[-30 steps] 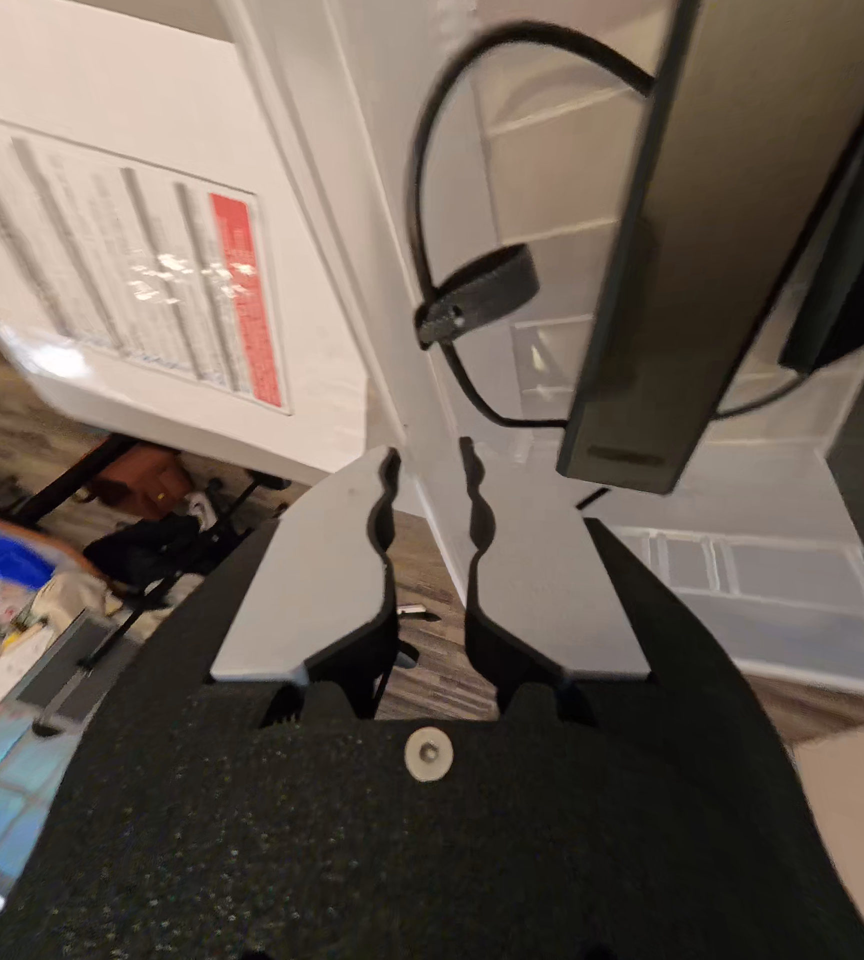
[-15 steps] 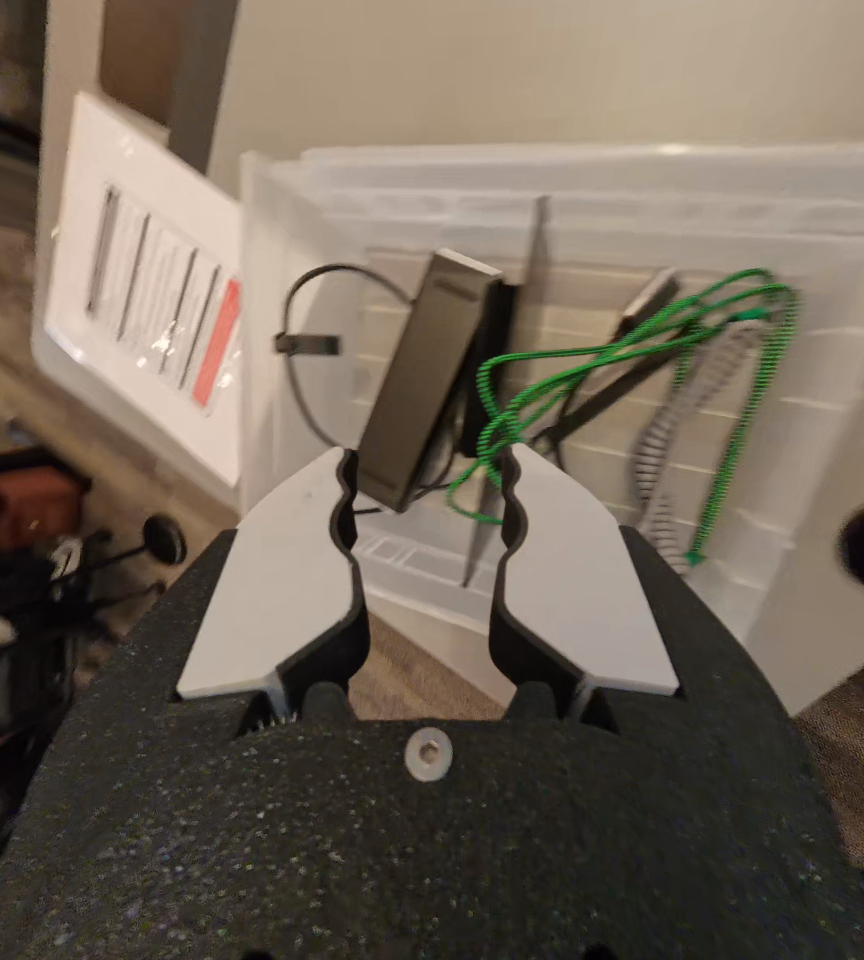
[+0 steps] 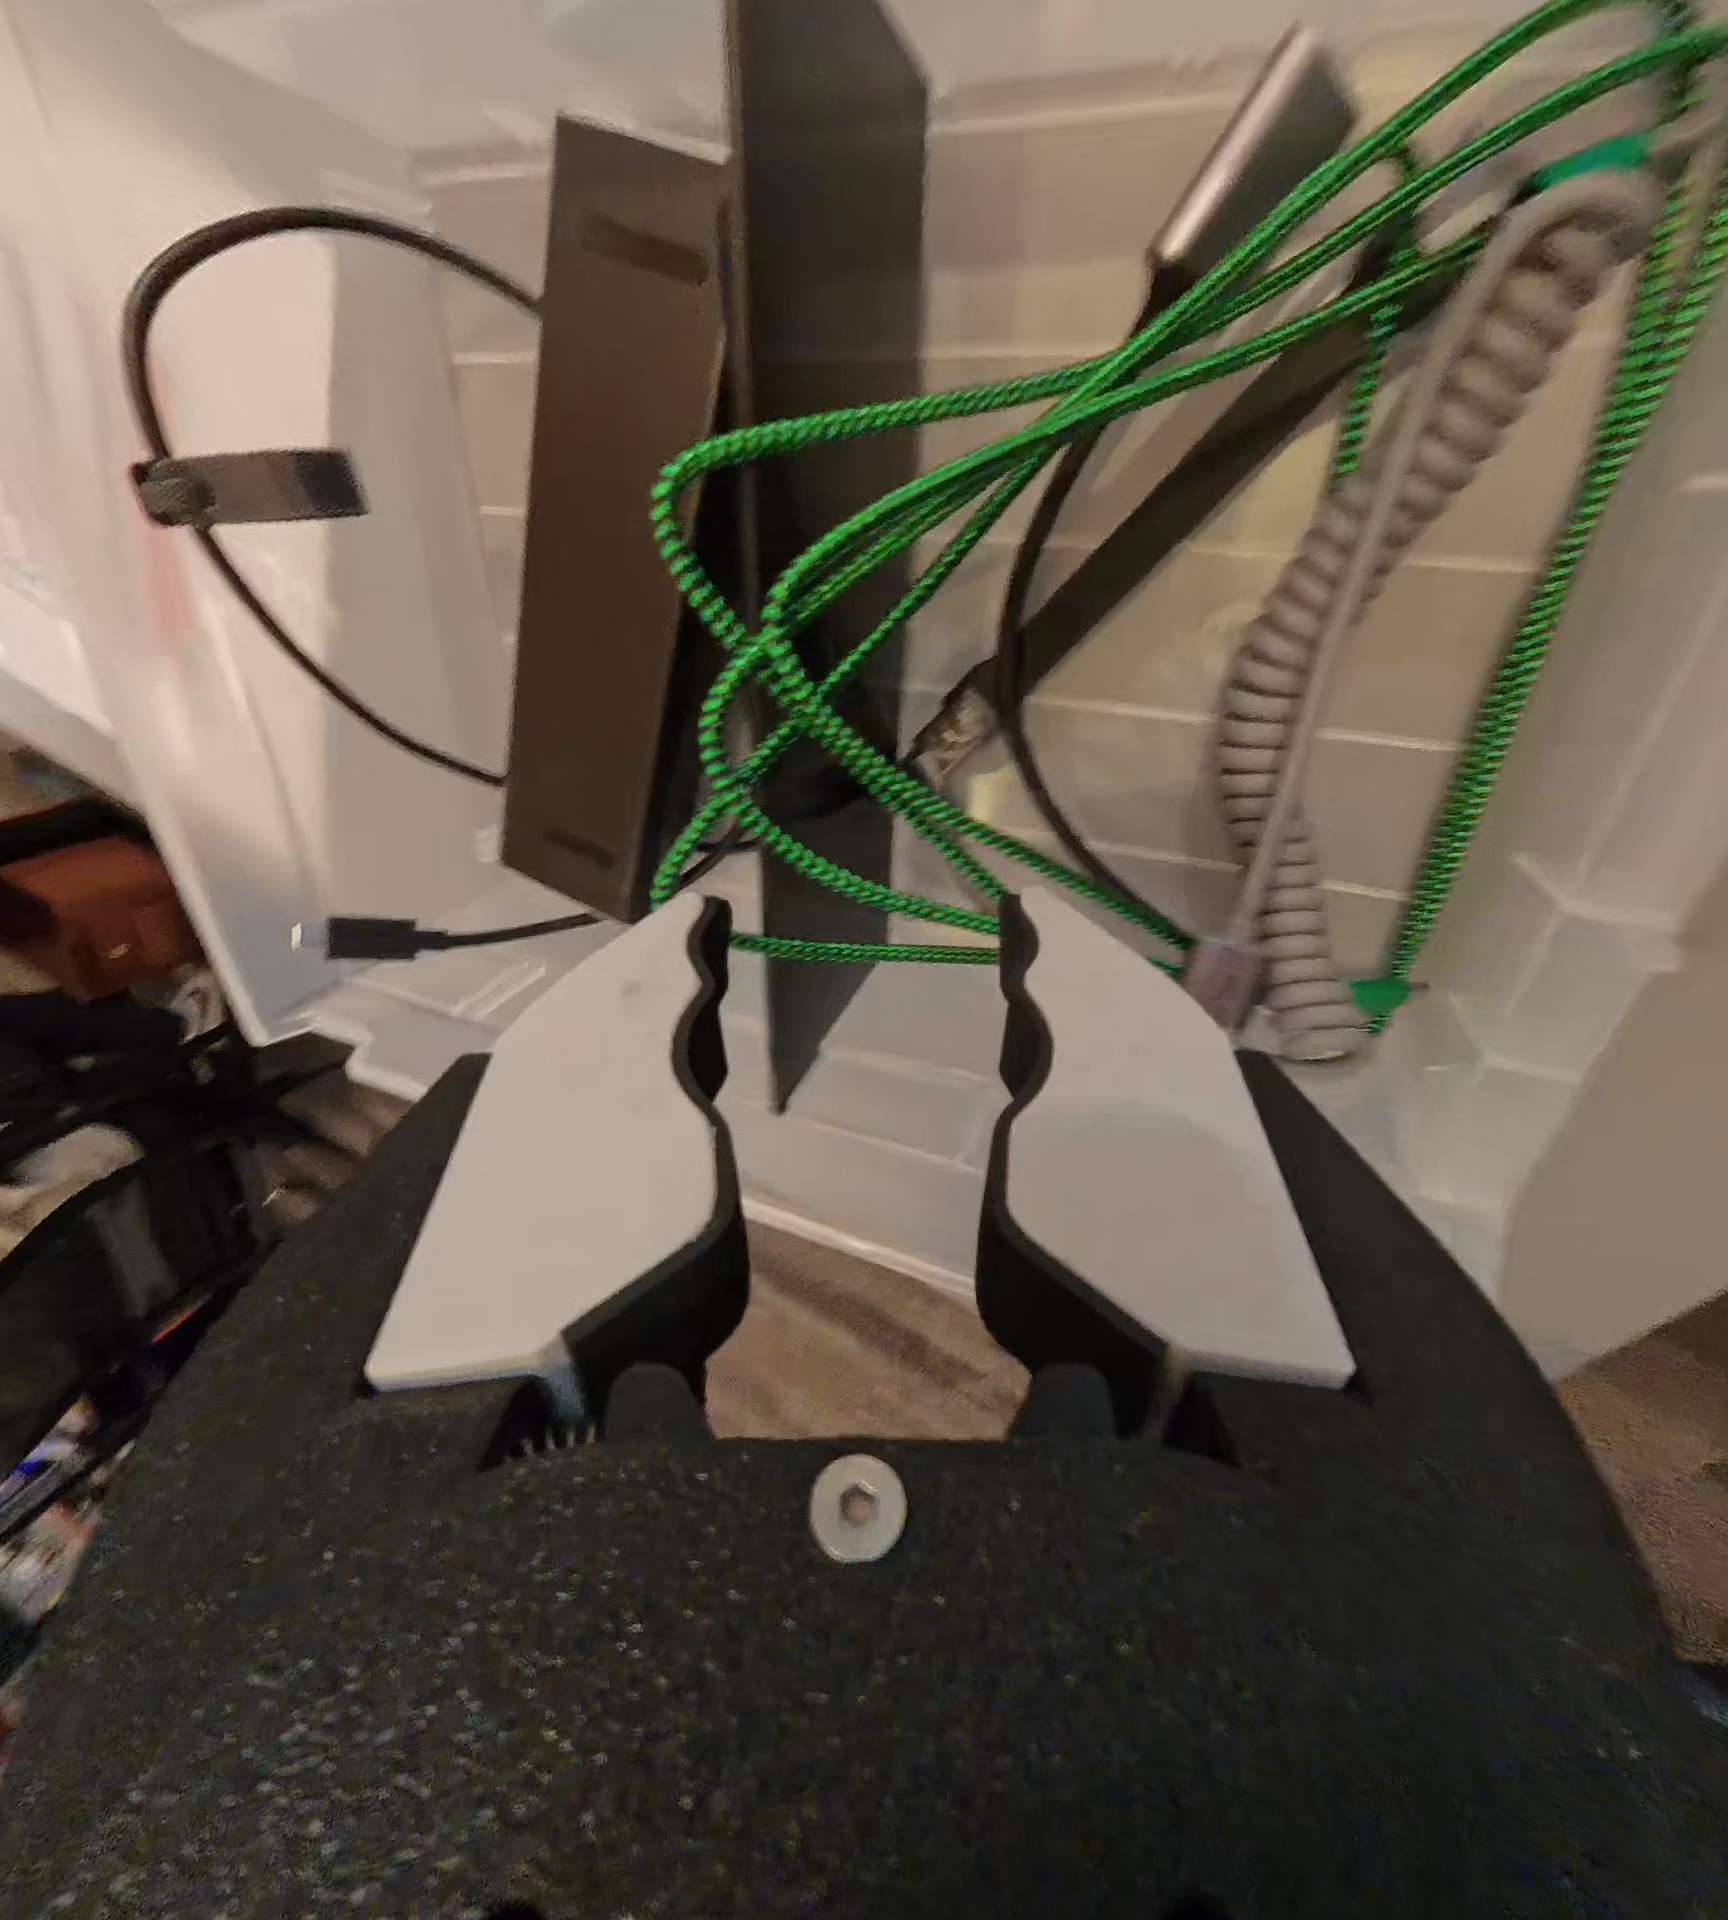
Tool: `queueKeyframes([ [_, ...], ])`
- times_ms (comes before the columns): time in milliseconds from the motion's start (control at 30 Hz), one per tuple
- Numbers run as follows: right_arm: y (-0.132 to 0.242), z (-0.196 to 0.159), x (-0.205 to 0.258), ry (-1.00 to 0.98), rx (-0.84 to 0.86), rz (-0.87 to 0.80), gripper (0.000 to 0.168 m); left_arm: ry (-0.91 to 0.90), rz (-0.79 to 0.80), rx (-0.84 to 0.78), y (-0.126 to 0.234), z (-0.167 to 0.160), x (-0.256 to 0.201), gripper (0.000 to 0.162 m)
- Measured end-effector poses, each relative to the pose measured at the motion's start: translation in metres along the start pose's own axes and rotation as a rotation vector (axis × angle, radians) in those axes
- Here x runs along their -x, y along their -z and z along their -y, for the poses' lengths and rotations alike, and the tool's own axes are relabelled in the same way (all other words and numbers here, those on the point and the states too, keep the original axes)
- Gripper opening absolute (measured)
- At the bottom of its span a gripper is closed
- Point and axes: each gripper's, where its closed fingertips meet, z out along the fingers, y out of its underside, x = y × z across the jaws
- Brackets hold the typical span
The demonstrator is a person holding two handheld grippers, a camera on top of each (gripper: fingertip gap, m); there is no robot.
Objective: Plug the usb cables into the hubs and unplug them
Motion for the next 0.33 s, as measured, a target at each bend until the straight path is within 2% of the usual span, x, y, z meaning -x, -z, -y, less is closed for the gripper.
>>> queueKeyframes([
  [33,-0.002,-0.002,0.0,0.0,0.009,0.002,0.034,0.007,0.033,0.016,-0.002,-0.002,0.007,0.052],
  [133,-0.008,-0.007,-0.002,-0.005,0.032,0.01,0.032,0.051,0.071,0.032,-0.006,-0.006,0.022,0.059],
  [267,-0.013,-0.008,-0.004,-0.007,0.046,0.017,0.017,0.077,-0.028,0.054,-0.016,-0.014,0.018,0.054],
  [333,-0.013,-0.008,-0.003,-0.014,0.05,0.035,0.014,0.093,-0.064,0.08,-0.015,-0.019,0.018,0.056],
])
